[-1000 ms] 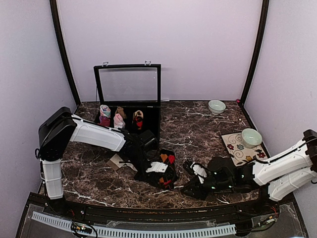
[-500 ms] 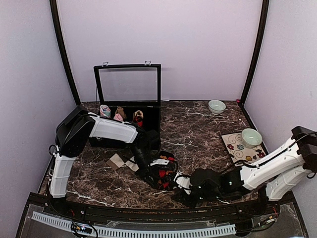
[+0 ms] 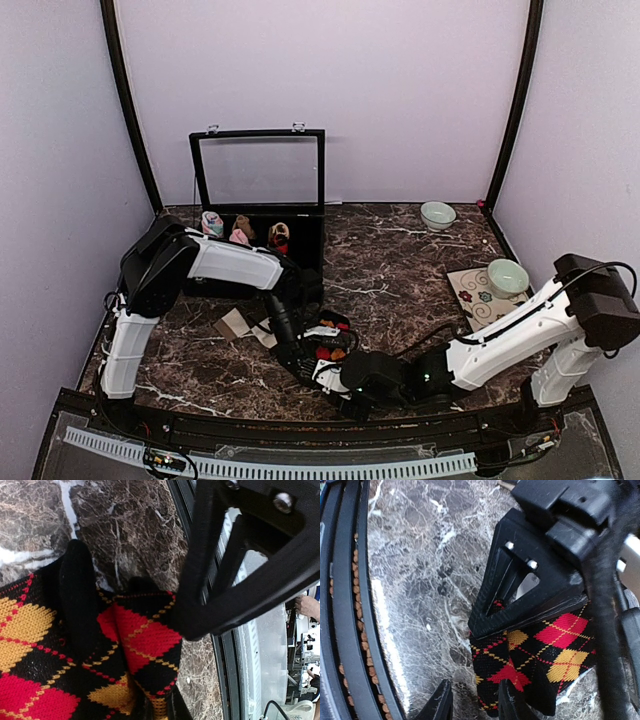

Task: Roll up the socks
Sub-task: Roll the sock at the center of the board.

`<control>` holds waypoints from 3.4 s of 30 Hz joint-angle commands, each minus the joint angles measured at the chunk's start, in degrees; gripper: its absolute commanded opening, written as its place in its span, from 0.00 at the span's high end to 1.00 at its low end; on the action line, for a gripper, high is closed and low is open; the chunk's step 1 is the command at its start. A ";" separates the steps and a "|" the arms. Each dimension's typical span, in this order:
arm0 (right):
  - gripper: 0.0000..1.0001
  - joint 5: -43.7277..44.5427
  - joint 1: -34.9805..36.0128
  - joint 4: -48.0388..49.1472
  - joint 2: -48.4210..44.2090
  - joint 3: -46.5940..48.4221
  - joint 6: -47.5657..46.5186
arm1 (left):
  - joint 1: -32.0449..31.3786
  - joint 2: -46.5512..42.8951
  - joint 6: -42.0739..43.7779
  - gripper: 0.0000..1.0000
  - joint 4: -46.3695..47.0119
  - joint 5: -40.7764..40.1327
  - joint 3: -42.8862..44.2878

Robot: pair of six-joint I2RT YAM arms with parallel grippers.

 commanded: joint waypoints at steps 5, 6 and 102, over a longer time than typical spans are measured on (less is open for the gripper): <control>0.68 4.88 0.51 1.88 2.85 1.75 -3.88 | -0.38 2.88 -0.73 1.00 -1.00 -7.69 1.28; 0.68 4.99 0.42 2.33 3.13 1.87 -4.04 | -0.39 2.98 -0.84 1.00 -1.07 -7.61 1.66; 1.00 -46.41 -27.58 13.97 18.25 -16.87 36.26 | -11.31 -33.31 0.41 0.48 30.75 -28.35 -23.62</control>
